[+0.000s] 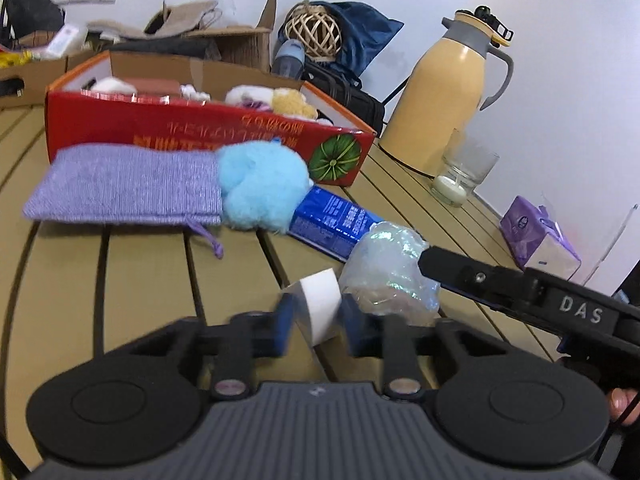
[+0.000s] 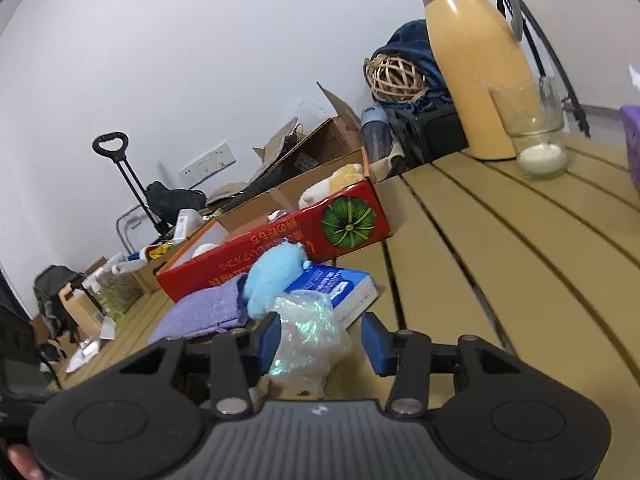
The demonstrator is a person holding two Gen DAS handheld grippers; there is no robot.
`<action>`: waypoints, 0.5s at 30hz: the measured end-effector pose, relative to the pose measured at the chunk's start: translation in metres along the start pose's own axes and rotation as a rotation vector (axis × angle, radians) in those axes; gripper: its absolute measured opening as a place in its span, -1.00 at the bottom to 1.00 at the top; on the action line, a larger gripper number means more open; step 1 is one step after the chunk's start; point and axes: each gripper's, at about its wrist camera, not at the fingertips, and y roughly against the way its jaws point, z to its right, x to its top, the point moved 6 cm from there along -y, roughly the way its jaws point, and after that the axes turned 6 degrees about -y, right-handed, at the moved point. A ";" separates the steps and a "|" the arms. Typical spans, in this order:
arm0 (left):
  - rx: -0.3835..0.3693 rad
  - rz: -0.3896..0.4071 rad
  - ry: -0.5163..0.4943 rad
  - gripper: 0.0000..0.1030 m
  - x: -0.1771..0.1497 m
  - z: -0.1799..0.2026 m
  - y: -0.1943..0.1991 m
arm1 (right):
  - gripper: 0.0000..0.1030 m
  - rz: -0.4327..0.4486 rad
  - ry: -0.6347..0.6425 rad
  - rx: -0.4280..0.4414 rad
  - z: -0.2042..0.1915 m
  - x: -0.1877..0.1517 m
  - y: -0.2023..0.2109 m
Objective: Organize soft objects
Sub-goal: 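Grasp the white tape roll with the left gripper while the right grasps the clear plastic bag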
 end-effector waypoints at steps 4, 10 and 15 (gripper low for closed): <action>-0.013 0.007 0.023 -0.60 0.001 -0.003 0.000 | -0.15 -0.020 0.009 0.003 -0.005 -0.002 -0.009; -0.027 0.003 0.035 -0.62 0.002 -0.005 -0.001 | -0.51 -0.035 0.036 -0.020 -0.006 -0.009 -0.015; -0.039 0.025 0.047 -0.66 0.005 -0.003 0.012 | -0.67 -0.002 0.065 -0.015 -0.005 -0.013 -0.001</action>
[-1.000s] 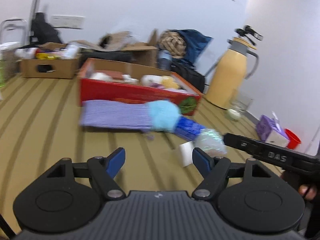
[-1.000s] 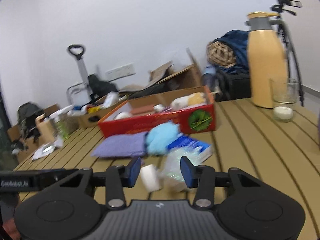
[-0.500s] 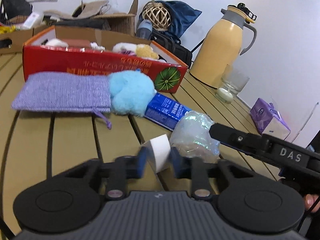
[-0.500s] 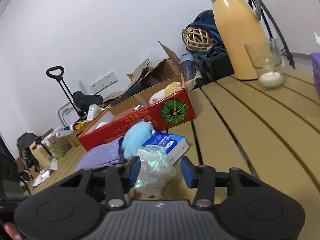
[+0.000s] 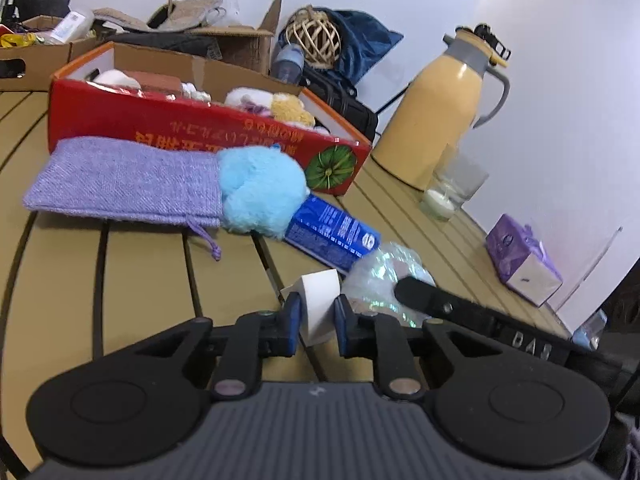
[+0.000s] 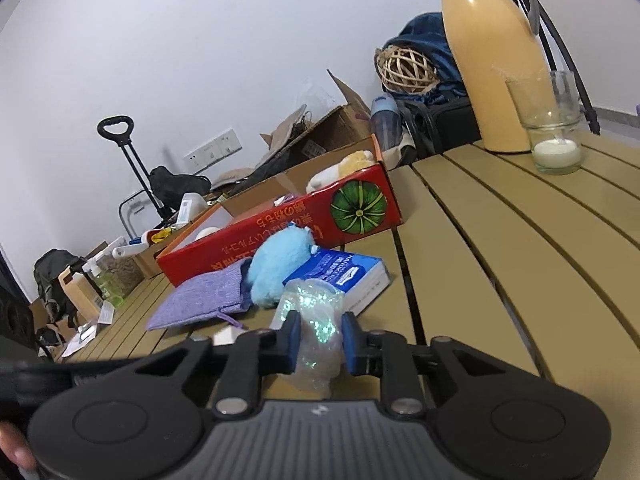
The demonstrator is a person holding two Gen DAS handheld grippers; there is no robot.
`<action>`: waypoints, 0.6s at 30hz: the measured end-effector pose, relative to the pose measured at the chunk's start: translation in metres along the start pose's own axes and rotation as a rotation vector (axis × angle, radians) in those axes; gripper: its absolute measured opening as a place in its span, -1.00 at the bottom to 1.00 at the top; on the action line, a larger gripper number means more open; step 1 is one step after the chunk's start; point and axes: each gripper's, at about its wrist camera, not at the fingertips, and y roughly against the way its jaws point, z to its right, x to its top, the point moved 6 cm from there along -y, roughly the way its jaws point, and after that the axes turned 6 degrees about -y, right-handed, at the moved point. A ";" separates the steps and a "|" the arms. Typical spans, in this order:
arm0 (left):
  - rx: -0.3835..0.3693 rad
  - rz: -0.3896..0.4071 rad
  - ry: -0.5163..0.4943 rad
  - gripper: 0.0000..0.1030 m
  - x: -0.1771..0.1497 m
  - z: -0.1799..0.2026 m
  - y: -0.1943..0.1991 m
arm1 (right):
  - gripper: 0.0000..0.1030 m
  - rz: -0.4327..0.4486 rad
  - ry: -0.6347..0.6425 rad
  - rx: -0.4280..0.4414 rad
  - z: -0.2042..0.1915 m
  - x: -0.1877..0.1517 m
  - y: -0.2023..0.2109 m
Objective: Organize soft objects
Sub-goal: 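Grasp the white tape roll with the left gripper while the right grasps the clear plastic bag, then carry the tape roll and plastic bag into the box and open both grippers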
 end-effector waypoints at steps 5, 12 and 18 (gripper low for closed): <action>-0.002 0.076 0.007 -0.67 0.006 0.007 0.040 | -0.74 0.062 0.111 0.005 -0.015 -0.010 0.022; 0.064 0.172 -0.015 -0.67 0.012 -0.002 0.095 | -0.76 0.067 0.133 0.096 -0.045 0.005 0.040; 0.117 0.236 -0.064 -0.67 0.083 -0.040 0.103 | -0.76 0.060 0.188 0.196 -0.093 0.063 0.017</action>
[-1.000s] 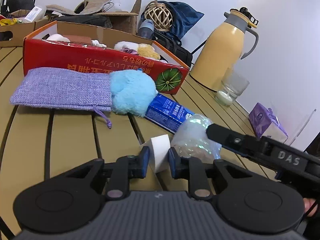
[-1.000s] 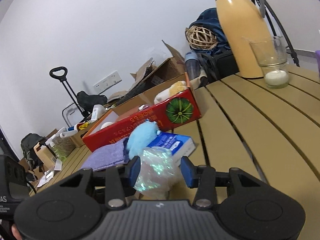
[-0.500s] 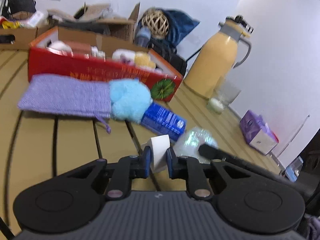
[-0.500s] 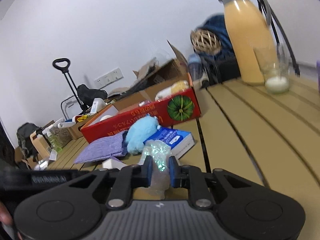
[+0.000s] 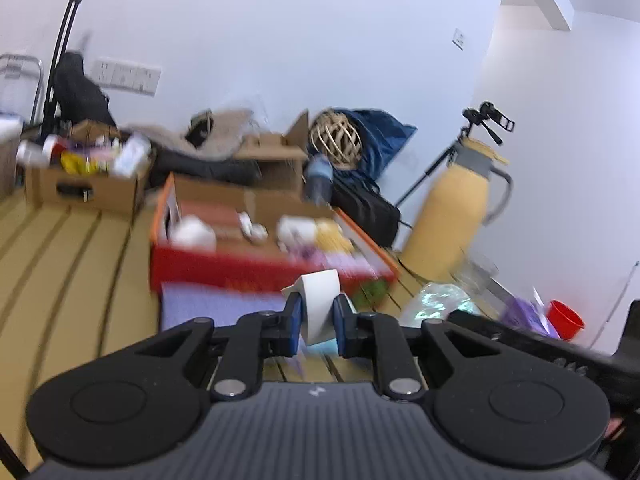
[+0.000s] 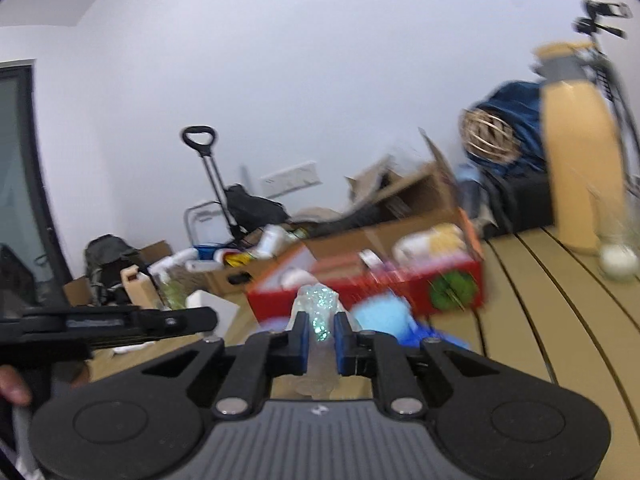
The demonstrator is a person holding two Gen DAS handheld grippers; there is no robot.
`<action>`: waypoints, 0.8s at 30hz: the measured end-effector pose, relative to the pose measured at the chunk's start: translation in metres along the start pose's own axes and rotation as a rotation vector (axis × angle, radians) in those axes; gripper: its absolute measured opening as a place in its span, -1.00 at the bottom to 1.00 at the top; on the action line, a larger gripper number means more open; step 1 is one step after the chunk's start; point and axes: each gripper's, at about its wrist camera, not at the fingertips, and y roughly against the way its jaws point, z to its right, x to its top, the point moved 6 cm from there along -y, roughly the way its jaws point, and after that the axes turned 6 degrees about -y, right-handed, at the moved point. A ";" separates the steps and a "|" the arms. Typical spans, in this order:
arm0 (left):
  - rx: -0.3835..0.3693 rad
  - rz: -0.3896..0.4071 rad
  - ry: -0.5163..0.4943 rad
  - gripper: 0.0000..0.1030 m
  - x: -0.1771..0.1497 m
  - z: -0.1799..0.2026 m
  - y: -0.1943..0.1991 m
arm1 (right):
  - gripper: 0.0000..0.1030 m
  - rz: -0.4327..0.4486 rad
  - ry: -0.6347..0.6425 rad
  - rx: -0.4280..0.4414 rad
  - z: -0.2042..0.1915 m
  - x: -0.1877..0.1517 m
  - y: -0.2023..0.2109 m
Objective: Organize soft objects
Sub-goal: 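Carry the tape roll and plastic bag into the box and open both grippers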
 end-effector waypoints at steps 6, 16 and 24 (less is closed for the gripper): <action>0.094 -0.075 -0.080 -0.65 0.058 -0.057 -0.077 | -0.76 -0.089 0.045 0.032 -0.017 0.054 -0.107; 0.107 -0.170 -0.107 -0.33 0.034 -0.116 -0.143 | -0.65 -0.352 0.066 -0.035 -0.007 0.027 -0.272; 0.115 -0.102 -0.039 0.00 0.041 -0.136 -0.130 | -0.23 -0.447 0.036 -0.053 0.002 -0.001 -0.297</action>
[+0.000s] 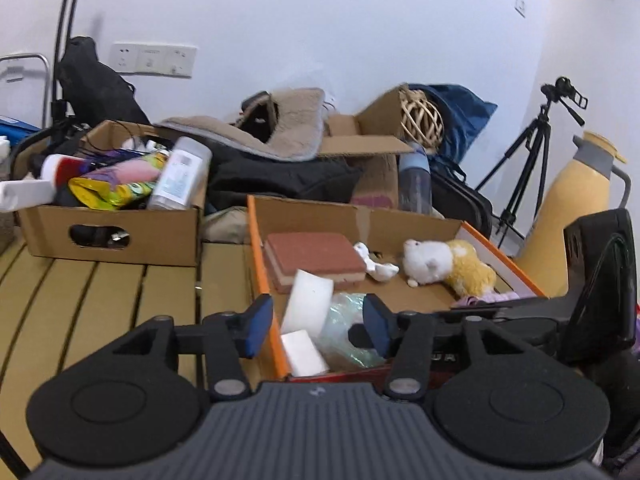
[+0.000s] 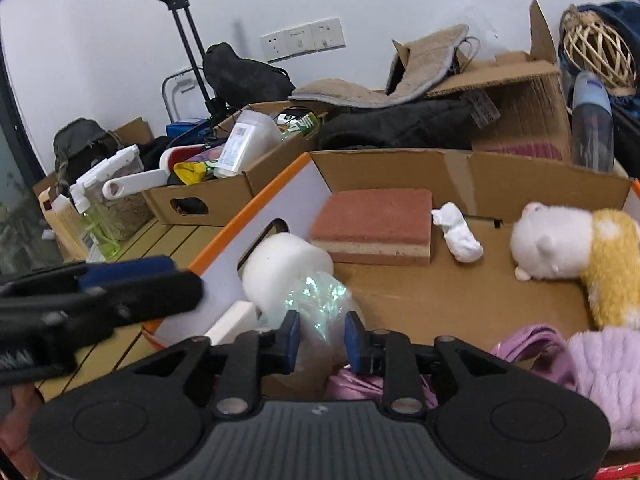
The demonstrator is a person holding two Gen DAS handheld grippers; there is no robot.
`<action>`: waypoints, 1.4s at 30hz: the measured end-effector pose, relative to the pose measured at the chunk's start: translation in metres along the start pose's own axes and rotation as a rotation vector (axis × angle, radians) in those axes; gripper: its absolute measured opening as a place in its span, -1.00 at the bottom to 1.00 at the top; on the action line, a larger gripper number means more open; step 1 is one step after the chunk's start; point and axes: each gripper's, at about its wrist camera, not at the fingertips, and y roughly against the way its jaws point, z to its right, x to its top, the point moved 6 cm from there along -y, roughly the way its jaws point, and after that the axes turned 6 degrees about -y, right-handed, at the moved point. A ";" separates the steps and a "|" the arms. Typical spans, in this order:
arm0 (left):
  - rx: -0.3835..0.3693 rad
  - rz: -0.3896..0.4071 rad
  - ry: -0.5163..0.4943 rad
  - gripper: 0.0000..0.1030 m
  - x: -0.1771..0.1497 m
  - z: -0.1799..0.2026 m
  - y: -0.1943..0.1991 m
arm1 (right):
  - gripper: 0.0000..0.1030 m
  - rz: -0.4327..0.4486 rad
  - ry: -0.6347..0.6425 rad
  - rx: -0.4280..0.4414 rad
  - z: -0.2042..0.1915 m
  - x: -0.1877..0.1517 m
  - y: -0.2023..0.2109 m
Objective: Organize soft objects
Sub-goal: 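Carry the tape roll and plastic bag into the box and open both grippers, then withdraw both grippers toward the purple mesh bag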
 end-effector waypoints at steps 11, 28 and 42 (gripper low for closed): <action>0.031 0.092 -0.049 0.19 0.030 0.022 0.088 | 0.16 0.168 0.072 -0.059 -0.017 0.028 0.133; 0.000 0.195 -0.057 0.58 -0.051 0.111 0.267 | 0.41 0.402 0.172 -0.156 -0.042 -0.105 0.353; 0.088 0.181 0.047 0.71 -0.169 0.116 0.362 | 0.54 0.340 0.121 -0.223 -0.058 -0.277 0.386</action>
